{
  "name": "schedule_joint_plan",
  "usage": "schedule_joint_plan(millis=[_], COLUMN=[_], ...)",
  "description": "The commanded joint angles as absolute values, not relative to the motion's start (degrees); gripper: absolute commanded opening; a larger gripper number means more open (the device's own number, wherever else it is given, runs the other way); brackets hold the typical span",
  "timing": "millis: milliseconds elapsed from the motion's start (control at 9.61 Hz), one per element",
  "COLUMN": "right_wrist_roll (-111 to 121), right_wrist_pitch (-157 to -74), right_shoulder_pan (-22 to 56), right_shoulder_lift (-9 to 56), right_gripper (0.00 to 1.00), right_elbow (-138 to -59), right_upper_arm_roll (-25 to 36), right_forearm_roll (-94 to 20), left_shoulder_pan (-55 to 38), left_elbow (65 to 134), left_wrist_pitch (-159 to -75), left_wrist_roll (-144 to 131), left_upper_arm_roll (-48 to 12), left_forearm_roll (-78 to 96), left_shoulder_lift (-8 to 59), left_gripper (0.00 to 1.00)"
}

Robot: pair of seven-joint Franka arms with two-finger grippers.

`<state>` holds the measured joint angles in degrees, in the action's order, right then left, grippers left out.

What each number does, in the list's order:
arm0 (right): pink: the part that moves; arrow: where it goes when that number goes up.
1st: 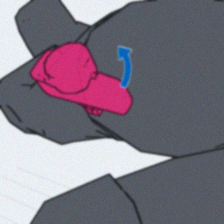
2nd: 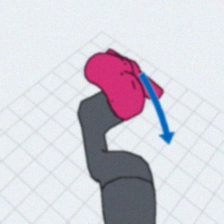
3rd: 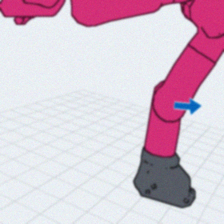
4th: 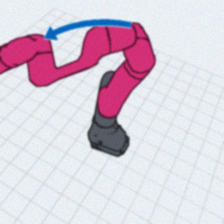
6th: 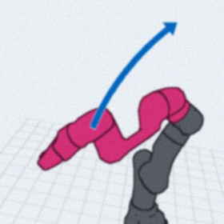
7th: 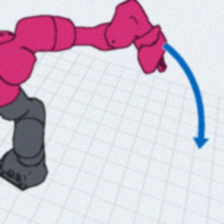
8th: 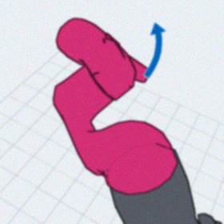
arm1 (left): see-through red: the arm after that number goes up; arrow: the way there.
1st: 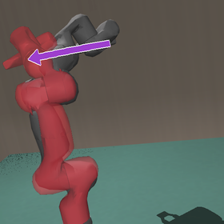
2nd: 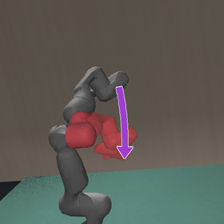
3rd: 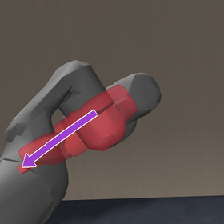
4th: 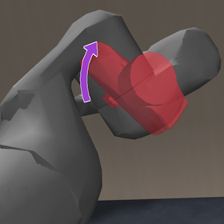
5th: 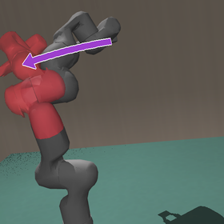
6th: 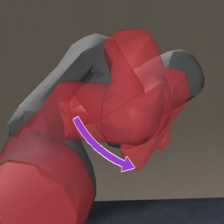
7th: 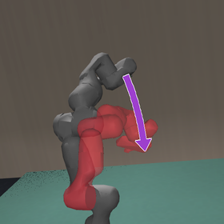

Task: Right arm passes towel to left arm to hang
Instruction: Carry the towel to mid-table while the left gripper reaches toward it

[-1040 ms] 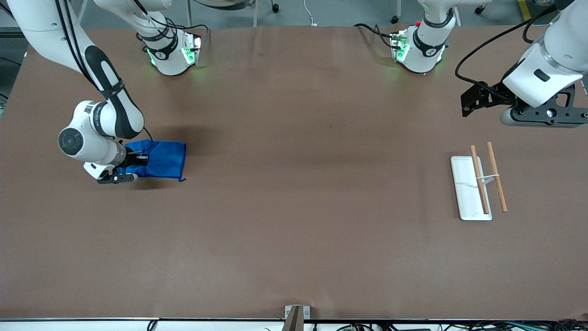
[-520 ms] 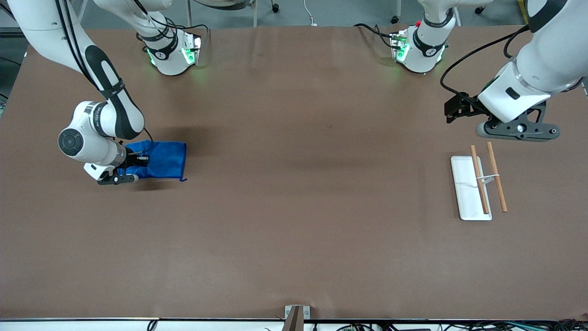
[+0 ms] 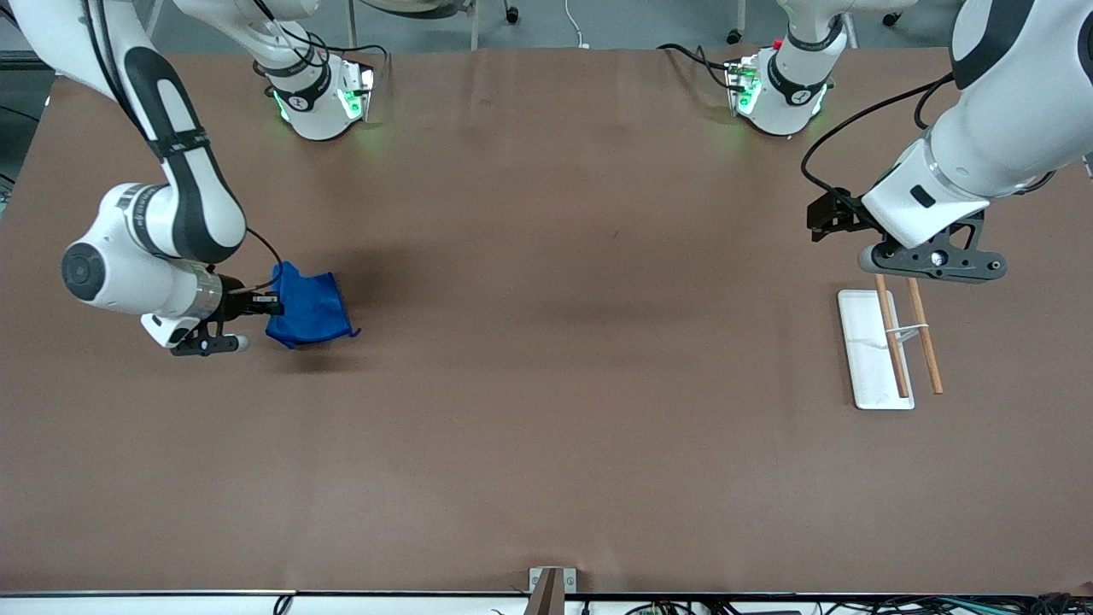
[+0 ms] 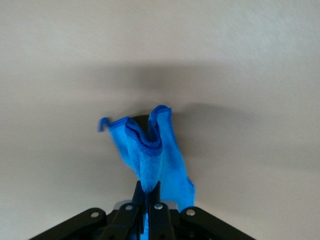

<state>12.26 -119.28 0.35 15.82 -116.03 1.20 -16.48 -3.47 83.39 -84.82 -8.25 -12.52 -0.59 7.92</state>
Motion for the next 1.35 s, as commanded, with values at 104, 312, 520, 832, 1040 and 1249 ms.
schedule_joint_plan(millis=[104,312,520,832,1040,1249], right_wrist_roll=[12.1,12.0,12.0,12.1,12.1,12.1], right_wrist_pitch=[-112.1,-112.1,-112.7,-113.6,-113.6,-113.8], right_shoulder_pan=[2.8,6.4,9.7,14.2,17.1,20.8], right_shoulder_lift=[15.8,15.8,15.9,15.9,16.0,16.0], right_gripper=[0.00,0.00,0.00,0.00,0.00,0.00], right_elbow=[-107.5,-104.7,-102.8,-101.9,-101.3,-101.1], right_upper_arm_roll=[0.8,0.8,0.9,0.8,0.8,0.9], right_forearm_roll=[-29.0,-38.7,-51.3,-68.5,-79.9,-88.2], left_shoulder_pan=[-4.7,-6.0,-5.5,-5.3,-5.2,-4.1], left_elbow=[83.2,83.3,83.7,87.1,91.3,94.1], left_wrist_pitch=[-87.6,-87.7,-88.0,-90.6,-94.5,-95.0], left_wrist_roll=[-8.4,-8.7,-7.7,-4.3,5.5,17.7], left_upper_arm_roll=[-12.8,-12.7,-12.7,-12.7,-12.7,-12.7], left_forearm_roll=[0.0,8.0,22.8,37.2,49.9,61.0], left_shoulder_lift=[10.0,11.3,15.2,18.4,19.3,23.0], left_gripper=[1.00,1.00,1.00,1.00,1.00,0.96])
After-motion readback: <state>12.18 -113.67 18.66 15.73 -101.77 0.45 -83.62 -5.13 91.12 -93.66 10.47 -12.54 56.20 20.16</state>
